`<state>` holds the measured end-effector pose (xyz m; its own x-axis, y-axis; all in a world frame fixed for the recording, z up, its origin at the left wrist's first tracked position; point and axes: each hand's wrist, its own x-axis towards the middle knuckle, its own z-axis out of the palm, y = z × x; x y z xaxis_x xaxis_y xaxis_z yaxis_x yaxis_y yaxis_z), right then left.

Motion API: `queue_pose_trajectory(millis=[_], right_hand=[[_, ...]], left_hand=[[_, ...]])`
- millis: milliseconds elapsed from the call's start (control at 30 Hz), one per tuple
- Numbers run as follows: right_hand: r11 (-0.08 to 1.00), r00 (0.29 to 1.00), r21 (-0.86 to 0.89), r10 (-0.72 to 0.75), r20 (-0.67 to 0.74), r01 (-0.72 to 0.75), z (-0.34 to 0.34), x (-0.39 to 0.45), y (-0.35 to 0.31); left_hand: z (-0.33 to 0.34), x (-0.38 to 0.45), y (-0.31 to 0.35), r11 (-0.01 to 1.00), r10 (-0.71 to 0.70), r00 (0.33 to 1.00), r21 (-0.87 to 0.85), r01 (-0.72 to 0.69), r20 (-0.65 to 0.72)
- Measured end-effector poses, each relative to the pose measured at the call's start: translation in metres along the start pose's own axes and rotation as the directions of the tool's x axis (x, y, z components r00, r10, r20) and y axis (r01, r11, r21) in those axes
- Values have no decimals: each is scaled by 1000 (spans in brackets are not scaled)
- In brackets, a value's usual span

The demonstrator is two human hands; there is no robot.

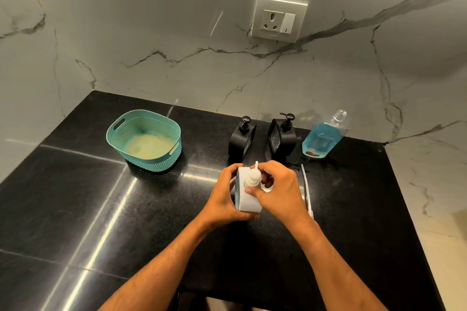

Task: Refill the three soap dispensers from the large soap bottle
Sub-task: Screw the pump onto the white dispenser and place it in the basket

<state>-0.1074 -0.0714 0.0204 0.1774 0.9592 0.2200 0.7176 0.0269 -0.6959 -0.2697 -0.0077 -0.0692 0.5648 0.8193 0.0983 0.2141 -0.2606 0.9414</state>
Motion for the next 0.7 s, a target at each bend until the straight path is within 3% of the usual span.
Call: queue_pose_trajectory(millis=[233, 433, 600, 700], right_hand=[[985, 995, 148, 83, 63, -91, -4, 0, 4], [973, 980, 135, 195, -30, -189, -1, -2, 1], [963, 991, 235, 124, 49, -132, -9, -5, 5], [964, 992, 235, 120, 24, -122, -11, -5, 4]], left_hand=[[-2, 2, 4, 1000, -4, 1000, 19, 4, 16], [-1, 2, 6, 1000, -1, 999, 25, 0, 37], [-2, 3, 11, 999, 3, 999, 32, -5, 40], [-3, 3, 12, 999, 8, 999, 38, -10, 47]])
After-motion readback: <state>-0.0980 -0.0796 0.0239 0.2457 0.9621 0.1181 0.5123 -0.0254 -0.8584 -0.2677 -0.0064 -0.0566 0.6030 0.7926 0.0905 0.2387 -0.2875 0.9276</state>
